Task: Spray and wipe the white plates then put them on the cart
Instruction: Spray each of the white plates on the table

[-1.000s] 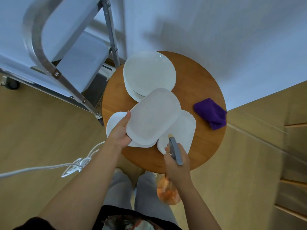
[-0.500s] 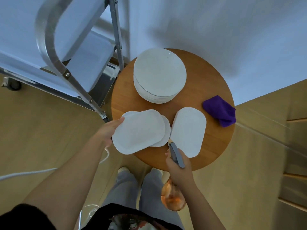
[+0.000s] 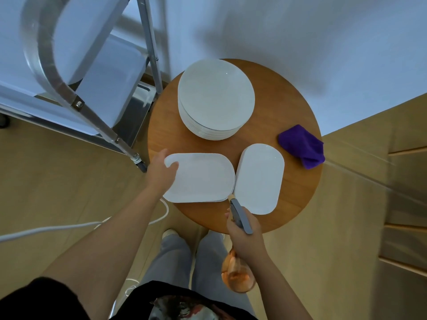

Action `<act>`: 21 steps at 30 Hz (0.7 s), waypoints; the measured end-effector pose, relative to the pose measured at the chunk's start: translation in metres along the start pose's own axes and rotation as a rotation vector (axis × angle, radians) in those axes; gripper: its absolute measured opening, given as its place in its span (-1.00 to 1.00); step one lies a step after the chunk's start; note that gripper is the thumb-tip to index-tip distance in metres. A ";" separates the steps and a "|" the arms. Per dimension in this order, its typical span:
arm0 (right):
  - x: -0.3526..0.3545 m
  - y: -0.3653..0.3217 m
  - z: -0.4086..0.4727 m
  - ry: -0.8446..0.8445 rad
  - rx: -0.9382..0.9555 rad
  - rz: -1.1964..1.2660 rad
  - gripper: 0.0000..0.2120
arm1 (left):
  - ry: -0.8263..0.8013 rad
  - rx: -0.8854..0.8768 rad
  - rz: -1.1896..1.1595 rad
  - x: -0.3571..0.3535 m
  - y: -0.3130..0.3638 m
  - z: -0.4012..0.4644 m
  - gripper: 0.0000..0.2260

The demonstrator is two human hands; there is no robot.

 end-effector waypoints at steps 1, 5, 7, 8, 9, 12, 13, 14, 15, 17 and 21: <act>0.001 0.001 0.001 0.001 -0.001 0.005 -0.79 | 0.021 -0.044 0.042 -0.002 0.004 -0.003 -0.55; 0.009 0.007 0.004 0.051 -0.044 0.030 -0.82 | 0.106 -0.317 0.107 -0.022 0.030 -0.029 -0.68; 0.017 0.010 0.006 0.085 -0.056 0.036 -0.83 | 0.022 -0.372 0.070 -0.046 0.038 -0.043 -0.77; 0.021 0.012 0.006 0.094 -0.057 0.036 -0.83 | -0.056 -0.383 0.091 -0.061 0.040 -0.049 -0.80; 0.025 0.012 0.007 0.101 -0.055 0.035 -0.82 | -0.144 -0.381 0.135 -0.077 0.042 -0.054 -0.82; 0.039 0.013 0.009 0.125 -0.018 0.027 -0.73 | -0.289 -0.316 0.247 -0.118 0.046 -0.062 -0.81; 0.043 0.013 0.010 0.131 -0.005 0.028 -0.72 | -0.295 -0.296 0.276 -0.127 0.049 -0.062 -0.80; 0.048 0.013 0.011 0.136 0.002 0.031 -0.72 | -0.293 -0.282 0.306 -0.135 0.053 -0.063 -0.79; 0.052 0.014 0.012 0.138 0.007 0.036 -0.73 | -0.277 -0.272 0.332 -0.140 0.058 -0.062 -0.77; 0.061 0.017 0.015 0.137 0.017 0.048 -0.74 | -0.223 -0.253 0.353 -0.144 0.066 -0.058 -0.72; 0.077 0.028 0.021 0.125 0.004 0.090 -0.78 | -0.234 -0.233 0.452 -0.154 0.078 -0.046 -0.66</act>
Point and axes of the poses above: each hand's wrist, its own z-axis towards the middle knuckle, its own x-axis out of the back of the hand, y = z × x, the point moved 6 cm from there along z, towards the middle knuckle, and after that the axes turned 5 degrees about -x, right-handed, at the moved point
